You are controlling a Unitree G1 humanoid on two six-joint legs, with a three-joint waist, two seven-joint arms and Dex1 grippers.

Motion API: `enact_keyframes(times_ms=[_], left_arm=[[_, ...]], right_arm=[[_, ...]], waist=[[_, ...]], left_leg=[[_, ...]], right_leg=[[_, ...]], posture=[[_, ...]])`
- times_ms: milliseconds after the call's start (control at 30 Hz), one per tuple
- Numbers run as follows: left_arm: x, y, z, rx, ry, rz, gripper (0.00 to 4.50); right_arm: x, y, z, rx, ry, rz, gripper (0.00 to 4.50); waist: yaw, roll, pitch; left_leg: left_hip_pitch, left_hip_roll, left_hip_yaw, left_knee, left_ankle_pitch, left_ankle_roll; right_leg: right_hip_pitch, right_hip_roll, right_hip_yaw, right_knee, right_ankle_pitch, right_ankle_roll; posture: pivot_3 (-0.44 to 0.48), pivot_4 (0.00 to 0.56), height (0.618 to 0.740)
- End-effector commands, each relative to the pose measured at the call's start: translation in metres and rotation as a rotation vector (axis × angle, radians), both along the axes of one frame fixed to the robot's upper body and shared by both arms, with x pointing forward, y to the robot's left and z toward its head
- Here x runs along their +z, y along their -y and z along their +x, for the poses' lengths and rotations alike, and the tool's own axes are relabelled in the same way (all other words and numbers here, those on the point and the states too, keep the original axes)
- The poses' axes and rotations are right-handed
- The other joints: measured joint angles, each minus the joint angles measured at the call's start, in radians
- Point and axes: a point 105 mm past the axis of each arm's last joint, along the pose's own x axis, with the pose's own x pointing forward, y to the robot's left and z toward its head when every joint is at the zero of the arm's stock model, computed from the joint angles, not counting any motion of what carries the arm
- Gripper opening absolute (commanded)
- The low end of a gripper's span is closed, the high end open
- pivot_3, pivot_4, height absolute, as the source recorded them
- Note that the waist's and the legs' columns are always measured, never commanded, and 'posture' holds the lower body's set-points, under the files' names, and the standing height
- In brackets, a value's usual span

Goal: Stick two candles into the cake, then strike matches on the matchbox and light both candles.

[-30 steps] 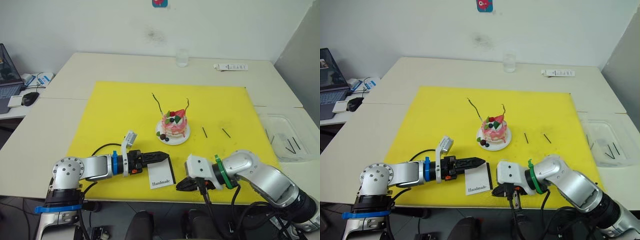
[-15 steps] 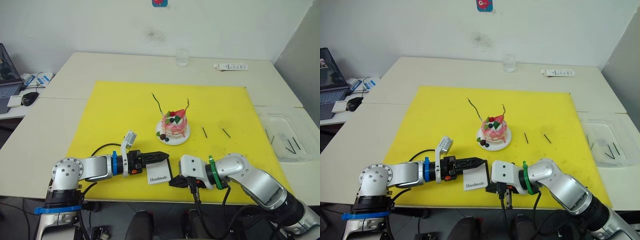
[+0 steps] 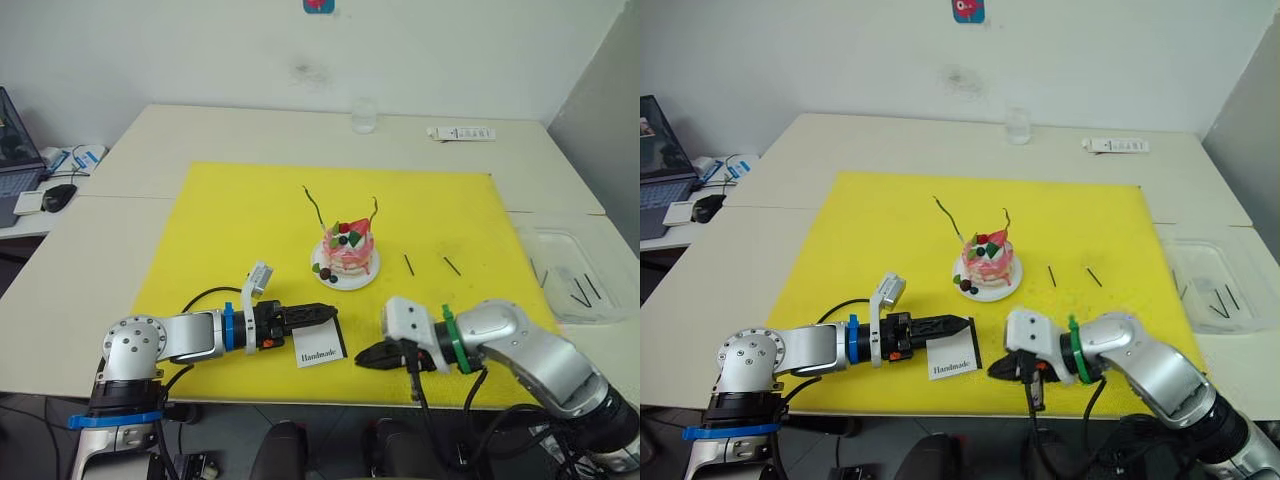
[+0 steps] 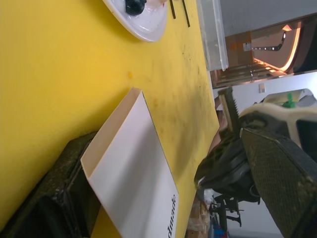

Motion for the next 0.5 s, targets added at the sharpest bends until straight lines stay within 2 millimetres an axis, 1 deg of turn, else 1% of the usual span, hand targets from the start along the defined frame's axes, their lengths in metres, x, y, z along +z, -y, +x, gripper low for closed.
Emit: enact_keyframes(times_ms=[33,67,200,333,433,500], left_arm=[[-0.011,-0.008,0.004,0.045,-0.023,0.059,4.5],[-0.011,-0.008,0.005,0.045,-0.024,0.058,4.5],[-0.012,-0.006,0.005,0.046,-0.027,0.054,4.5],[-0.013,-0.004,0.007,0.045,-0.03,0.049,4.5],[-0.018,0.0,0.006,0.039,-0.039,0.058,3.9],[-0.022,0.0,0.005,0.04,-0.047,0.073,3.24]], right_arm=[[0.009,-0.001,0.024,-0.097,0.099,0.011,0.05],[0.008,-0.003,0.026,-0.102,0.103,0.008,0.05],[0.003,-0.01,0.023,-0.096,0.105,0.002,0.05],[-0.004,-0.012,0.02,-0.095,0.107,-0.012,0.05],[-0.007,-0.013,0.019,-0.096,0.105,-0.018,0.0],[-0.007,-0.013,0.017,-0.093,0.099,-0.019,0.0]], waist=[[-0.001,0.0,0.0],[0.0,0.0,0.0],[0.001,0.0,0.0],[0.002,0.0,0.0],[0.002,0.0,0.0],[0.002,0.0,0.0]], left_leg=[[0.0,0.0,0.0,0.0,0.0,0.0],[0.0,0.0,0.0,0.0,0.0,0.0],[-0.001,0.0,0.0,-0.001,0.0,0.0],[-0.001,0.0,0.0,-0.001,0.0,0.0],[-0.001,0.0,0.0,-0.001,0.0,0.0],[-0.001,-0.001,0.0,0.0,0.0,0.0]], right_leg=[[0.0,0.0,0.0,0.0,0.0,0.0],[0.0,0.0,0.0,0.0,0.0,0.0],[0.0,0.0,0.0,-0.001,0.0,0.0],[0.0,0.0,-0.001,-0.001,0.0,0.0],[0.0,0.0,0.0,-0.001,0.0,0.0],[0.0,-0.001,0.0,-0.001,0.0,0.001]], posture=[[0.0,0.15,0.74],[0.0,0.15,0.74],[0.0,0.15,0.74],[0.0,0.15,0.74],[0.0,0.15,0.74],[0.0,0.15,0.74]])
